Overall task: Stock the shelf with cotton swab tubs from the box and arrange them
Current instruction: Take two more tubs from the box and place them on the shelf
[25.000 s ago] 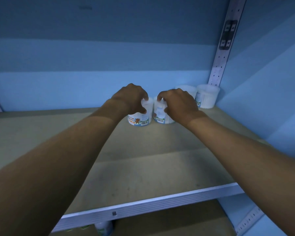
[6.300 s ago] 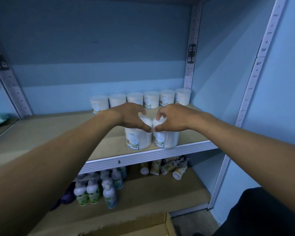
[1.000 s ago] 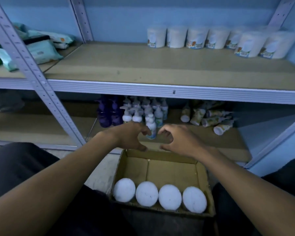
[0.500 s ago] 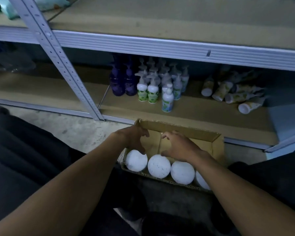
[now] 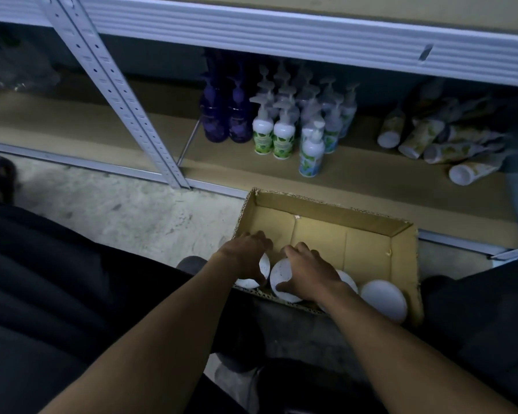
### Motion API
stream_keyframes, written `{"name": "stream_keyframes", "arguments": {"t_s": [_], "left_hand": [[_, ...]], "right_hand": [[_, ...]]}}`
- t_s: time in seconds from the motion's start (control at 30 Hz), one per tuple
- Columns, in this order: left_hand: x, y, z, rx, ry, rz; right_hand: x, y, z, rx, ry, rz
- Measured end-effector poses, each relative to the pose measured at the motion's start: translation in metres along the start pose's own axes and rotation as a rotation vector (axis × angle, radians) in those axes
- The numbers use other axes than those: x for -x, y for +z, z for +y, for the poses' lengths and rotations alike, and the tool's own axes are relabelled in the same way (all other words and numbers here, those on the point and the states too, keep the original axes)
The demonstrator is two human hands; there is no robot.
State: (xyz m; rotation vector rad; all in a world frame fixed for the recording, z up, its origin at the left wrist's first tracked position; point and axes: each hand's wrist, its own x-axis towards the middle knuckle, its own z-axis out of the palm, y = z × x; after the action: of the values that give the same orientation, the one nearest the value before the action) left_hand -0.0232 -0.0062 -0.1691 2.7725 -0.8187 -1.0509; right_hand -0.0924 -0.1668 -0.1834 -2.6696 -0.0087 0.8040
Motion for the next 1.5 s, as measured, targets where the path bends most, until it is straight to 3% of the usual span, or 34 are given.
{"name": "stream_keyframes", "arguments": {"t_s": [0.2,1.0,1.5], "left_hand": [[-0.005,0.011,-0.002,-0.104,0.0,-0.008],[-0.001,0.013,0.003,-0.073,-0.032,0.0],[0.005,-0.013,0.002,0.063,-0.048,0.097]], "right_hand": [[-0.006,0.008,-0.001,0.029,-0.002,-0.002],[-0.006,0.008,-0.009,-0.005,0.046,-0.04],[-0.003,-0.017,-0.009,-0.108,0.07,0.02]]}}
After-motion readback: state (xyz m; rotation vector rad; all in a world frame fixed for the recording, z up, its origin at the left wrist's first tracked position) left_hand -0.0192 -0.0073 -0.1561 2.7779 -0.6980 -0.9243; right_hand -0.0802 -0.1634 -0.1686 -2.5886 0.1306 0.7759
